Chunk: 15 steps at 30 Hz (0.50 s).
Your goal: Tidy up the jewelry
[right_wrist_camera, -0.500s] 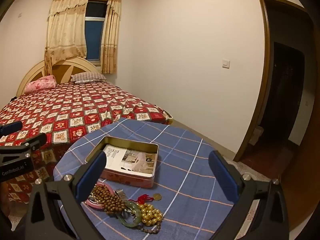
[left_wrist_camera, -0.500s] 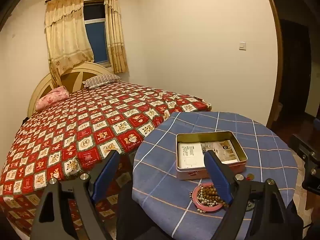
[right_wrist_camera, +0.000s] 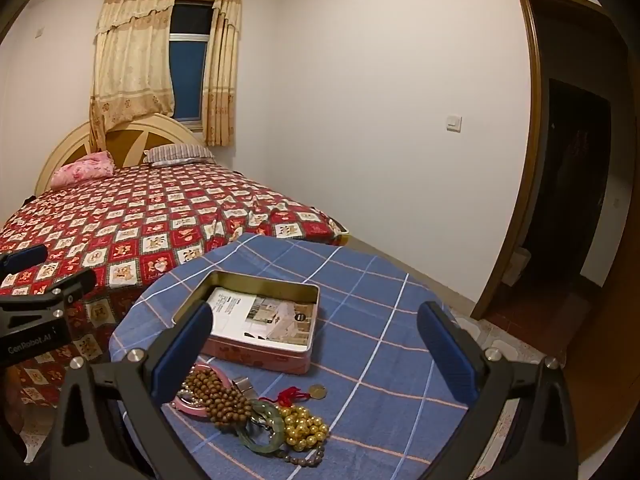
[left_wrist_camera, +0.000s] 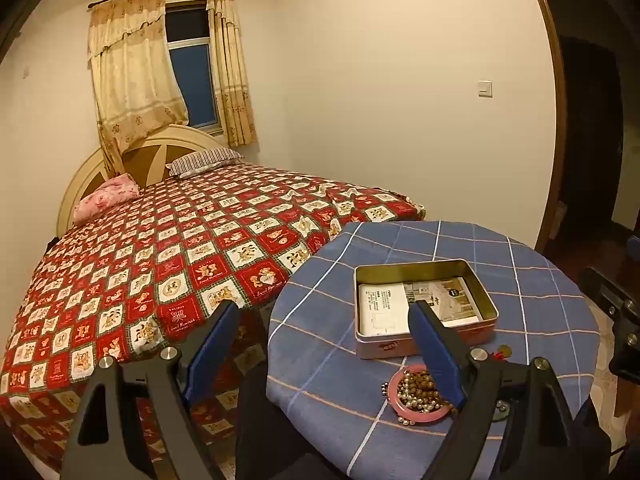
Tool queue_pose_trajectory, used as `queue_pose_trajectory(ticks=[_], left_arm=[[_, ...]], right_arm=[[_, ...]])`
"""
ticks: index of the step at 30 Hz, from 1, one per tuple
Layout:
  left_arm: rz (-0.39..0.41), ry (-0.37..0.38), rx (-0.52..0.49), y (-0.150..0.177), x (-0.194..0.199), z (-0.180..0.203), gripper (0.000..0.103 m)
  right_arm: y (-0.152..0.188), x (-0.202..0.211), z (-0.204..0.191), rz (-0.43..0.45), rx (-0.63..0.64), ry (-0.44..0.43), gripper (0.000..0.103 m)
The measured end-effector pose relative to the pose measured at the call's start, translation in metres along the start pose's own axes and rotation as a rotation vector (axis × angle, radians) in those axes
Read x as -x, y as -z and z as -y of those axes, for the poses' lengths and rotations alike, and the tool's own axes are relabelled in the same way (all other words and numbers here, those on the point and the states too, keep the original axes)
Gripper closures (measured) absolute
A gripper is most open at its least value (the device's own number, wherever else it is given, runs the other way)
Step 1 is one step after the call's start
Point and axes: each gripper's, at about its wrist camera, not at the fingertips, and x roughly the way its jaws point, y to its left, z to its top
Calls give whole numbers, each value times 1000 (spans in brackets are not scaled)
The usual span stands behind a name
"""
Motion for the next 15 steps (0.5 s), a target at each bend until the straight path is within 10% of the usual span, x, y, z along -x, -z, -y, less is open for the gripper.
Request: queue_pose_trajectory(ticks=[15], left_arm=[[3, -2, -2, 1, -1, -3, 17]], right_arm=[[2, -2, 1, -6, -3, -3, 0]])
